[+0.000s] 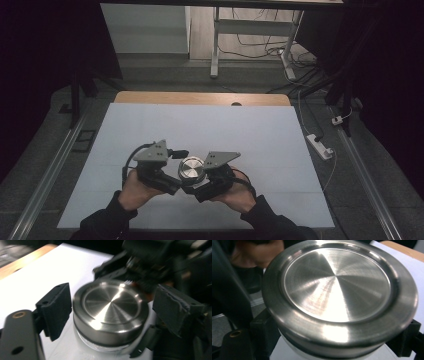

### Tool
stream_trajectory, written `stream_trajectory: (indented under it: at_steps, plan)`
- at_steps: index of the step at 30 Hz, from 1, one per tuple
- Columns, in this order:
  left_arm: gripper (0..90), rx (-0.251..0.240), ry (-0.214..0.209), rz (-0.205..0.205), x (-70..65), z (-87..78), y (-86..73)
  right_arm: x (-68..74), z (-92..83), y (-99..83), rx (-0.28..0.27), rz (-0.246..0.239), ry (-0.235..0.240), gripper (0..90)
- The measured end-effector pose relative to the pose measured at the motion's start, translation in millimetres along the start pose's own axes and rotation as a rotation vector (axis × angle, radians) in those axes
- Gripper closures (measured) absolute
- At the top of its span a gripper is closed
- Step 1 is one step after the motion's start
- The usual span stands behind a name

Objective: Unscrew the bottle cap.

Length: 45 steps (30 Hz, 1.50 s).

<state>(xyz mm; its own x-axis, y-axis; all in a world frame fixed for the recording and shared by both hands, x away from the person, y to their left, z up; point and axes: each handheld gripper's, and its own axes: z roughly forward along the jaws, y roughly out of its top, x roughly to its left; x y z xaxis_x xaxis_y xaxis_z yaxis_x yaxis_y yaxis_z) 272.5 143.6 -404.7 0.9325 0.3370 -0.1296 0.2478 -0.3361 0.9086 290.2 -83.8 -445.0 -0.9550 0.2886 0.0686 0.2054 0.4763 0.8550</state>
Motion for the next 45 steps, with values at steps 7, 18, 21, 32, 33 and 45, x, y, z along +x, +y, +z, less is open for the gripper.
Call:
stream_trajectory:
  at_steps: [7,18,21,32,33,45]
  plan:
    - [16.1,0.06,-0.171,0.086,10.9,-9.8,-6.5,5.4,0.4,1.8,-0.002,-0.041,0.078,14.6]
    - [19.2,0.145,-0.016,0.11,-0.7,10.1,-5.9,4.6,3.3,-0.3,0.023,-0.053,0.056,14.6]
    - [19.2,0.15,0.017,0.138,-5.3,9.6,-3.1,3.3,1.3,0.4,0.014,-0.039,0.048,14.6]
    - [24.1,0.142,0.237,0.065,-23.0,13.9,3.4,-4.8,-1.4,-0.4,-0.004,0.051,-0.037,14.6]
    - [24.8,0.139,0.252,0.059,-24.1,15.3,3.0,-6.3,-1.6,-1.2,-0.005,0.052,-0.042,14.6]
    - [11.8,0.106,-0.093,0.151,1.7,-1.2,-4.4,1.0,-1.6,-0.5,0.023,-0.047,0.065,14.6]
